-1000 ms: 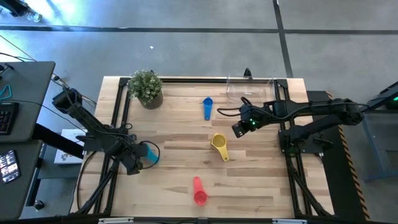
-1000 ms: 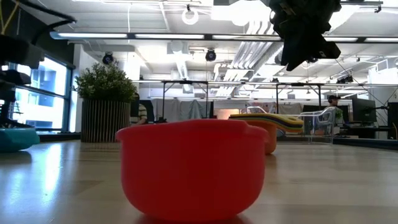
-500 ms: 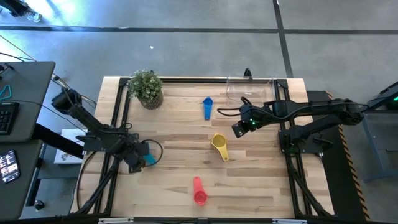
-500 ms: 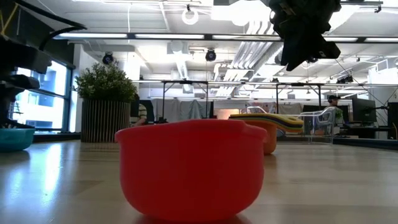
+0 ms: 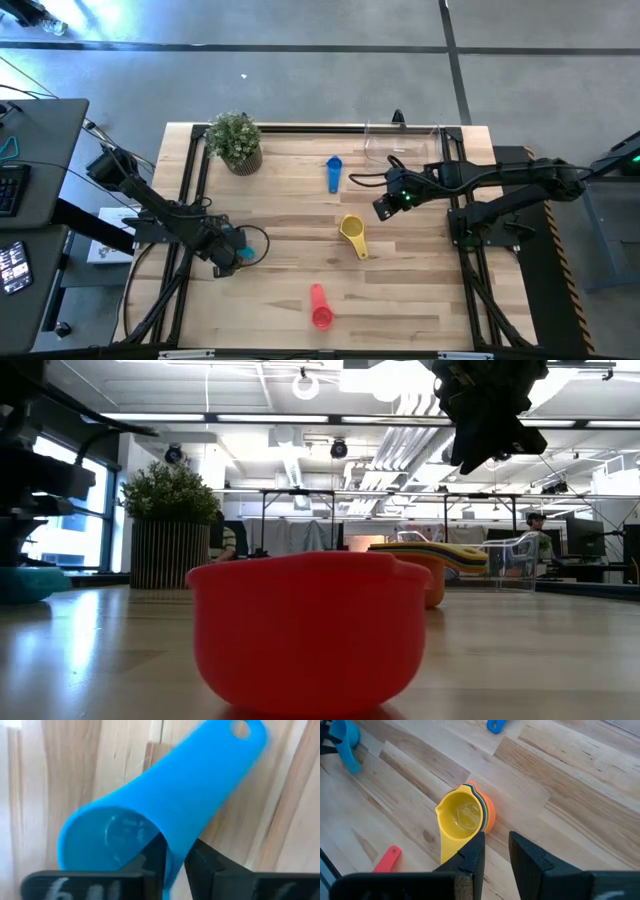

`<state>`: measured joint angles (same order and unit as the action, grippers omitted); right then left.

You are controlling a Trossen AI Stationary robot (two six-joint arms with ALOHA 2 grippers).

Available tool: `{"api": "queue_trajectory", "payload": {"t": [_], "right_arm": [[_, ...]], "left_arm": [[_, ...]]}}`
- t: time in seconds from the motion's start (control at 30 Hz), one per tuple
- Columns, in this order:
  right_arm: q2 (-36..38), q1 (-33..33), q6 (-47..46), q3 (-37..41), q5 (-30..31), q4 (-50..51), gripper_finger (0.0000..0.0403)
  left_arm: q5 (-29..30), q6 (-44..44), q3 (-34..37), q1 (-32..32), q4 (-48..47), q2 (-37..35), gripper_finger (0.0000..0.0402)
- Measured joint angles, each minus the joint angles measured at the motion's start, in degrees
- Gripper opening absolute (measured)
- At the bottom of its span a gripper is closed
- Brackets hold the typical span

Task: Nest measuring cups in basket
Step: Stack the light blue measuring cup on top of the yellow measuring cup

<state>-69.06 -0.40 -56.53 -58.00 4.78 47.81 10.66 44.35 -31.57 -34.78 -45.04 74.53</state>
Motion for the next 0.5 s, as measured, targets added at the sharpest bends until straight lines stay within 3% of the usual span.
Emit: {"api": "queue_trajectory", "payload": {"t": [0.17,0.33,0.5], "right_arm": [[0.0,0.0,0.0,0.0,0.02,0.0,0.0081],[0.0,0.0,0.0,0.0,0.15,-0.02,0.0081],[0.0,0.0,-0.18,0.0,0.85,-0.02,0.0081]], "left_arm": [[0.37,0.06,-0.26,1.18,1.72,-0.2,0.001],[-0.42,-2.06,-2.88,2.97,1.63,-0.21,0.0013],[0.7,-10.22,-7.68,6.57,1.76,-0.21,0.0008]]}}
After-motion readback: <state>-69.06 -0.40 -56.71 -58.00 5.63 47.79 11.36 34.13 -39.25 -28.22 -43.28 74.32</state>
